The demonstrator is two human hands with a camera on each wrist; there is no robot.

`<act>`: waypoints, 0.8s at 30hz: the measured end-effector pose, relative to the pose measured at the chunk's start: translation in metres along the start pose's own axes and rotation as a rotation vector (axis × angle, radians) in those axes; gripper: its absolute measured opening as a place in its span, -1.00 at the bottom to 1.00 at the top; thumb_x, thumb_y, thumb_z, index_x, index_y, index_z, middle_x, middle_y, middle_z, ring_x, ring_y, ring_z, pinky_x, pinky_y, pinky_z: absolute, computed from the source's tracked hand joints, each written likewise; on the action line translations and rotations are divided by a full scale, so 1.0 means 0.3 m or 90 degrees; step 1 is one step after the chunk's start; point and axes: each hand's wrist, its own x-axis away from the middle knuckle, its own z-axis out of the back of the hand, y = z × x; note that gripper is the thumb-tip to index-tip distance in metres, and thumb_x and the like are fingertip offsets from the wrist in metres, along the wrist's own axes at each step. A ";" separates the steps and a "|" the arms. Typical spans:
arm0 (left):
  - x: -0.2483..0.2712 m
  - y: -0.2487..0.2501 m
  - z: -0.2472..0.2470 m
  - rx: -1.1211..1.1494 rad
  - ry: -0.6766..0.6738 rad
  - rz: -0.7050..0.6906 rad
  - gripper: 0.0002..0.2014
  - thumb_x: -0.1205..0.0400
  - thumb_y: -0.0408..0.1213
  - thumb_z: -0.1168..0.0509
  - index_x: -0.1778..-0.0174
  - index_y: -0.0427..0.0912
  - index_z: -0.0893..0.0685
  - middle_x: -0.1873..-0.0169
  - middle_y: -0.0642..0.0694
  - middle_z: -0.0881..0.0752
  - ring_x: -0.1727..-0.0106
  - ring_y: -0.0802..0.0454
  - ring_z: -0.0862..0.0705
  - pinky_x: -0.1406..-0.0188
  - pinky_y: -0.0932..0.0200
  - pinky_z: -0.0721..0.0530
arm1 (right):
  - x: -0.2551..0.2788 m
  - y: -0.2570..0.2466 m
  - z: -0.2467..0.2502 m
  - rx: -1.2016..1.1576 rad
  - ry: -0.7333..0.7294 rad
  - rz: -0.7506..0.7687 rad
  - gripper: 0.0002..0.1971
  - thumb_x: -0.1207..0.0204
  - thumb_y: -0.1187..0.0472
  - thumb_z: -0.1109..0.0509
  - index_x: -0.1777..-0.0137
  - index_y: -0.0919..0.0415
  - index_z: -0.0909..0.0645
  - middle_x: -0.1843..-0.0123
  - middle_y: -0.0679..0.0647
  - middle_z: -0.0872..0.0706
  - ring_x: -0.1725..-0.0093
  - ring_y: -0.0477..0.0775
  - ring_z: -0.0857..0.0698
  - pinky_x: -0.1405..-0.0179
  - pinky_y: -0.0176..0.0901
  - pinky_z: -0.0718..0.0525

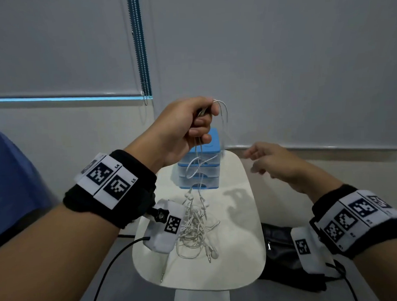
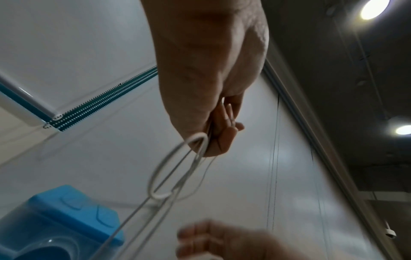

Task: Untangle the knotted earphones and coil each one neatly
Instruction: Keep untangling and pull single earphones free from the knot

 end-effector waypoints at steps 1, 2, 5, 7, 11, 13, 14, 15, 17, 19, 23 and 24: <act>0.001 0.002 -0.008 -0.013 -0.009 -0.006 -0.69 -0.83 -0.24 -0.12 0.21 -0.17 -0.60 0.50 0.02 -0.22 0.54 0.12 -0.14 0.46 0.24 -0.40 | 0.005 -0.021 -0.014 -0.036 -0.007 0.032 -0.64 -0.49 0.42 -0.40 -0.19 0.03 -0.70 -0.28 0.07 -0.73 -0.01 -0.03 -0.68 0.13 -0.19 -0.47; 0.001 0.003 -0.016 -0.032 -0.020 -0.016 -0.69 -0.85 -0.24 -0.12 0.19 -0.18 -0.60 0.49 0.01 -0.21 0.53 0.12 -0.13 0.48 0.25 -0.39 | 0.020 -0.056 -0.030 -0.106 -0.025 0.075 -0.56 -0.40 0.40 -0.40 -0.25 0.00 -0.70 -0.35 0.07 -0.72 -0.13 -0.04 -0.68 0.03 -0.16 -0.46; -0.005 0.000 -0.043 -0.091 -0.046 -0.057 -0.68 -0.88 -0.22 -0.09 0.14 -0.20 -0.60 0.47 0.00 -0.20 0.52 0.11 -0.13 0.51 0.25 -0.32 | 0.047 -0.141 -0.077 -0.300 -0.147 0.181 -0.35 -0.21 0.35 -0.39 -0.39 0.10 -0.62 -0.35 0.07 -0.74 -0.35 0.03 -0.64 -0.25 0.07 -0.45; -0.009 0.000 -0.046 -0.118 -0.050 -0.077 -0.68 -0.89 -0.21 -0.08 0.13 -0.20 -0.59 0.46 0.00 -0.20 0.50 0.10 -0.12 0.50 0.21 -0.23 | 0.057 -0.182 -0.119 -0.297 -0.198 0.208 -0.43 -0.29 0.36 -0.45 -0.38 0.24 -0.59 -0.25 0.12 -0.77 -0.30 0.05 -0.66 -0.34 0.10 -0.50; -0.013 -0.005 -0.013 -0.201 -0.060 -0.086 -0.67 -0.89 -0.21 -0.09 0.13 -0.22 -0.62 0.44 -0.01 -0.19 0.47 0.09 -0.13 0.53 0.26 -0.21 | 0.034 -0.182 -0.202 -0.168 -0.219 0.188 -0.79 -0.61 0.20 -0.51 -0.21 0.19 -0.70 -0.11 0.13 -0.83 -0.11 -0.02 -0.73 -0.12 -0.02 -0.50; -0.012 -0.024 0.010 -0.264 -0.064 -0.081 -0.67 -0.89 -0.20 -0.10 0.09 -0.24 -0.64 0.47 0.03 -0.24 0.45 0.08 -0.17 0.48 0.23 -0.26 | 0.018 -0.156 -0.237 -0.136 -0.189 0.186 -0.92 -0.72 0.22 -0.39 -0.03 0.16 -0.71 0.10 0.06 -0.78 0.06 -0.06 -0.70 0.03 -0.17 -0.54; -0.010 -0.040 0.021 -0.297 -0.064 -0.075 -0.67 -0.89 -0.20 -0.11 0.07 -0.25 -0.66 0.49 0.06 -0.27 0.45 0.09 -0.20 0.45 0.20 -0.29 | 0.014 -0.147 -0.256 -0.123 -0.173 0.193 -0.90 -0.74 0.24 -0.37 0.00 0.19 -0.70 0.15 0.06 -0.75 0.12 -0.07 -0.68 0.11 -0.26 -0.55; -0.008 -0.059 0.032 -0.327 -0.065 -0.070 -0.68 -0.88 -0.20 -0.12 0.06 -0.26 -0.67 0.50 0.08 -0.30 0.45 0.10 -0.23 0.43 0.19 -0.31 | 0.009 -0.137 -0.276 -0.109 -0.162 0.199 -0.90 -0.74 0.26 -0.37 -0.02 0.24 -0.69 0.16 0.06 -0.72 0.16 -0.08 -0.66 0.20 -0.33 -0.56; -0.005 -0.103 0.053 -0.376 -0.072 -0.051 -0.68 -0.88 -0.20 -0.13 0.07 -0.24 -0.70 0.51 0.11 -0.35 0.45 0.12 -0.29 0.40 0.20 -0.34 | 0.000 -0.122 -0.313 -0.080 -0.163 0.189 -0.87 -0.74 0.28 -0.36 -0.15 0.35 -0.64 0.12 0.07 -0.70 0.16 -0.07 -0.67 0.31 -0.45 -0.56; -0.003 -0.145 0.076 -0.395 -0.077 -0.023 -0.66 -0.87 -0.18 -0.15 0.09 -0.22 -0.72 0.50 0.11 -0.39 0.42 0.07 -0.34 0.35 0.14 -0.39 | -0.014 -0.106 -0.350 -0.048 -0.182 0.155 -0.80 -0.72 0.27 -0.39 -0.28 0.28 -0.58 0.05 0.10 -0.71 0.10 -0.01 -0.71 0.27 -0.35 -0.61; -0.003 -0.176 0.108 -0.429 -0.075 -0.011 -0.65 -0.87 -0.15 -0.15 0.06 -0.28 -0.72 0.39 -0.08 -0.44 0.28 -0.09 -0.40 0.16 -0.02 -0.44 | -0.041 -0.080 -0.390 -0.048 -0.196 0.092 -0.65 -0.66 0.26 -0.46 -0.39 0.10 -0.52 -0.05 0.12 -0.67 0.04 0.05 -0.63 0.09 -0.09 -0.61; -0.004 -0.173 0.110 -0.448 -0.072 -0.020 -0.65 -0.87 -0.14 -0.15 0.05 -0.26 -0.73 0.35 -0.12 -0.46 0.26 -0.08 -0.41 0.13 -0.01 -0.45 | -0.044 -0.079 -0.392 -0.061 -0.198 0.091 -0.61 -0.63 0.26 -0.50 -0.41 0.09 -0.52 -0.11 0.08 -0.67 0.01 0.03 -0.63 0.07 -0.14 -0.60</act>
